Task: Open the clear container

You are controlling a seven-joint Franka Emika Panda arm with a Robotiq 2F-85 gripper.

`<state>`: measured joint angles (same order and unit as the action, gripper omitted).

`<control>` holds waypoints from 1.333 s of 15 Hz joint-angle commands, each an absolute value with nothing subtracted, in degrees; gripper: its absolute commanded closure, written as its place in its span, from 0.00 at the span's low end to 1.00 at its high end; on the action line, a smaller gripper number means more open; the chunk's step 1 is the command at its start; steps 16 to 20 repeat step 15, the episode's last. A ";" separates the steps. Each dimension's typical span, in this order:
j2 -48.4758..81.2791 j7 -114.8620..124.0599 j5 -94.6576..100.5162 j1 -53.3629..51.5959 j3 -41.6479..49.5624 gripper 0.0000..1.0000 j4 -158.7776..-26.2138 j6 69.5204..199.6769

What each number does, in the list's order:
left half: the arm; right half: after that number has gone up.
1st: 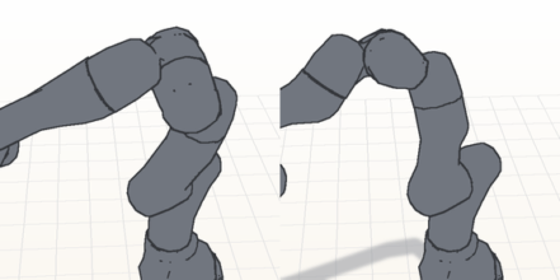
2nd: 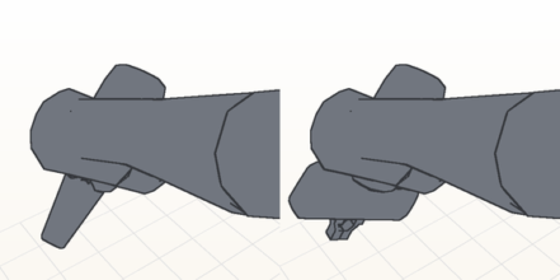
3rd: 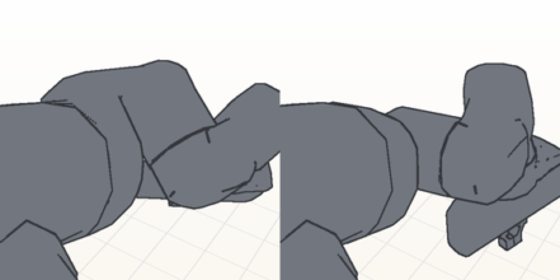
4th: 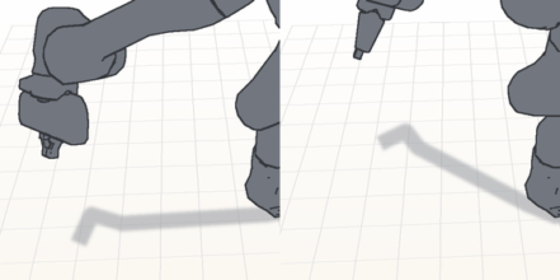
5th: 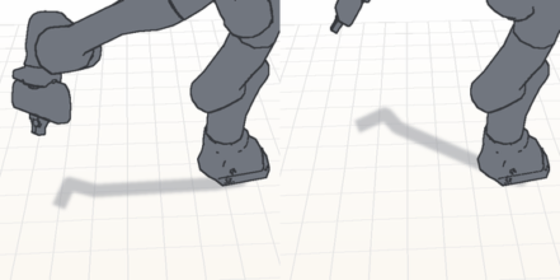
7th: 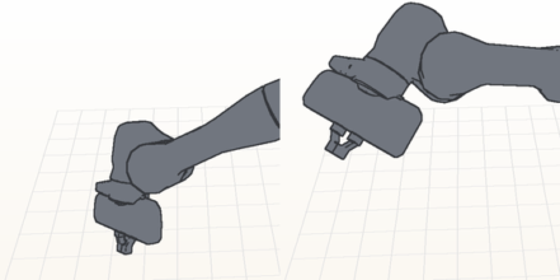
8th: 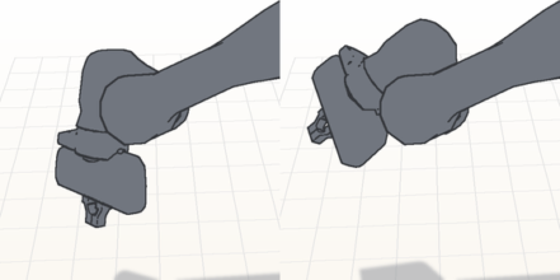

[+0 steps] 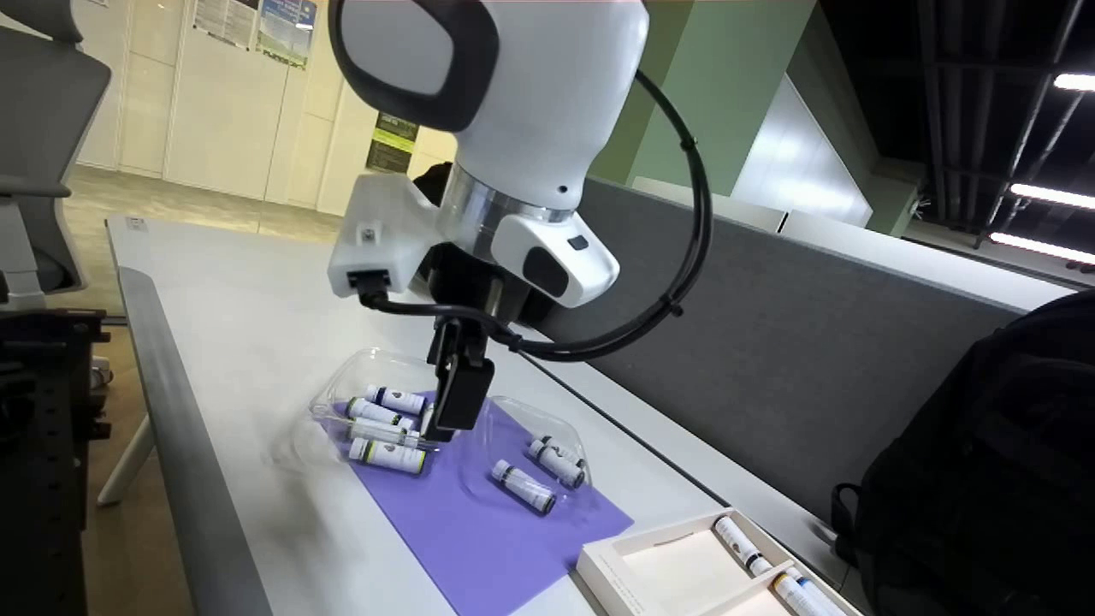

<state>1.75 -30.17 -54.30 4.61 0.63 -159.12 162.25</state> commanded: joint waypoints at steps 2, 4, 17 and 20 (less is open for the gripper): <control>-2.75 -13.15 -33.23 4.79 2.97 0.00 -158.71 157.11; -8.86 -6.20 -23.43 5.41 3.73 0.00 -160.60 153.37; -27.70 3.46 -8.89 7.27 4.33 0.00 -156.77 132.07; -27.70 3.46 -8.89 7.27 4.33 0.00 -156.77 132.07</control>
